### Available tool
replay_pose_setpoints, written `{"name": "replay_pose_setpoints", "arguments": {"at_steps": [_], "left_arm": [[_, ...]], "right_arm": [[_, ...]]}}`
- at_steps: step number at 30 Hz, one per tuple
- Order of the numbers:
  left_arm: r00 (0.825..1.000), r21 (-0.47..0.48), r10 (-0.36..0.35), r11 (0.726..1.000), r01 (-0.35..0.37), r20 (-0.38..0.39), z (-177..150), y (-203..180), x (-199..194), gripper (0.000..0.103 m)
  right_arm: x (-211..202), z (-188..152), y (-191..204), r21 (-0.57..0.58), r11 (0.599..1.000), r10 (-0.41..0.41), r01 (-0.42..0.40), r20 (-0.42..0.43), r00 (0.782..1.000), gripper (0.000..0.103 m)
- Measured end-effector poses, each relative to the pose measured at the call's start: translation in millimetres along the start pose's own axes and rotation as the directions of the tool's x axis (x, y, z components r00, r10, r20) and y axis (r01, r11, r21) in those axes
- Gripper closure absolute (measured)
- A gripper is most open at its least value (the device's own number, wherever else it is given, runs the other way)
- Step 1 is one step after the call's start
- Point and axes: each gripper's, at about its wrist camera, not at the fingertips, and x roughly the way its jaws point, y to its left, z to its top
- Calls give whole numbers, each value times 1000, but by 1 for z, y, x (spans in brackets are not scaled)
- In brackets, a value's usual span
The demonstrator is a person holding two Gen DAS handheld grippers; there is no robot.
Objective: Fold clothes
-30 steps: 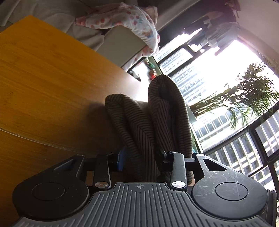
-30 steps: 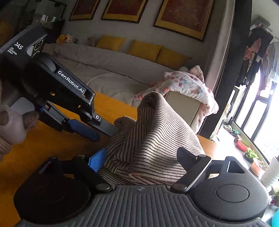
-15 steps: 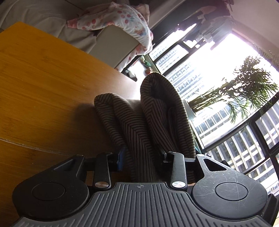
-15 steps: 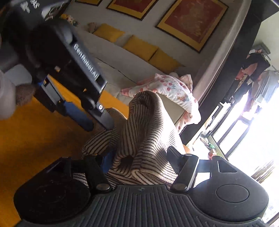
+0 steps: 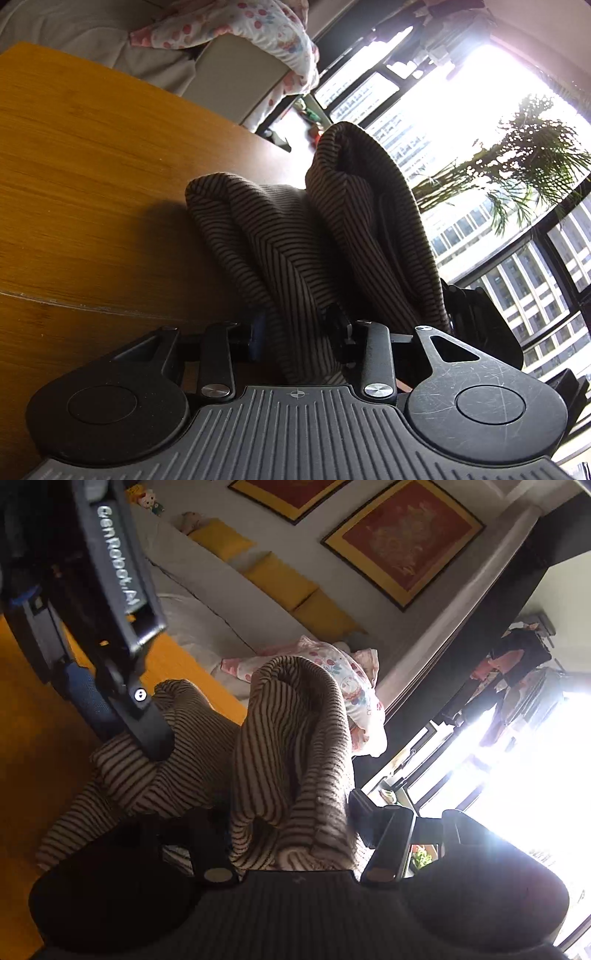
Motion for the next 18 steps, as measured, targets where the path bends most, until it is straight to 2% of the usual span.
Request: {"name": "replay_pose_setpoints", "arguments": {"at_steps": [1, 2, 5, 6, 8, 10, 13, 16, 18], "left_arm": [[1000, 4, -12, 1000, 12, -3, 0, -1, 0, 69], [1000, 8, -21, 1000, 21, -11, -1, -2, 2, 71], [999, 18, -23, 1000, 24, -29, -3, -2, 10, 72], [999, 20, -23, 1000, 23, -34, -4, -2, 13, 73], [999, 15, -37, 999, 38, -36, -4, -1, 17, 73], [998, 18, -39, 999, 40, -38, -3, 0, 16, 73], [998, 24, -44, 999, 45, -41, -3, 3, 12, 73], [999, 6, -29, 1000, 29, -26, 1, 10, -3, 73], [1000, -16, -27, 1000, 27, 4, 5, 15, -18, 72]], "right_arm": [[-2, 3, -8, 3, 1000, -5, 4, 16, 1000, 73], [-10, 10, -17, -2, 1000, -13, 13, 47, 999, 76], [-40, 32, -36, -57, 998, -17, 27, 168, 986, 78], [-51, 36, -34, -96, 995, 0, 20, 203, 979, 78], [-63, 32, -19, -191, 981, 60, -17, 222, 973, 78], [-67, 20, 2, -264, 962, 124, -72, 187, 975, 78], [-62, -4, 31, -345, 931, 167, -118, 117, 979, 78], [-63, -18, 49, -425, 899, 167, -102, 120, 979, 78], [-60, -20, 54, -447, 887, 187, -120, 109, 976, 77]]}}
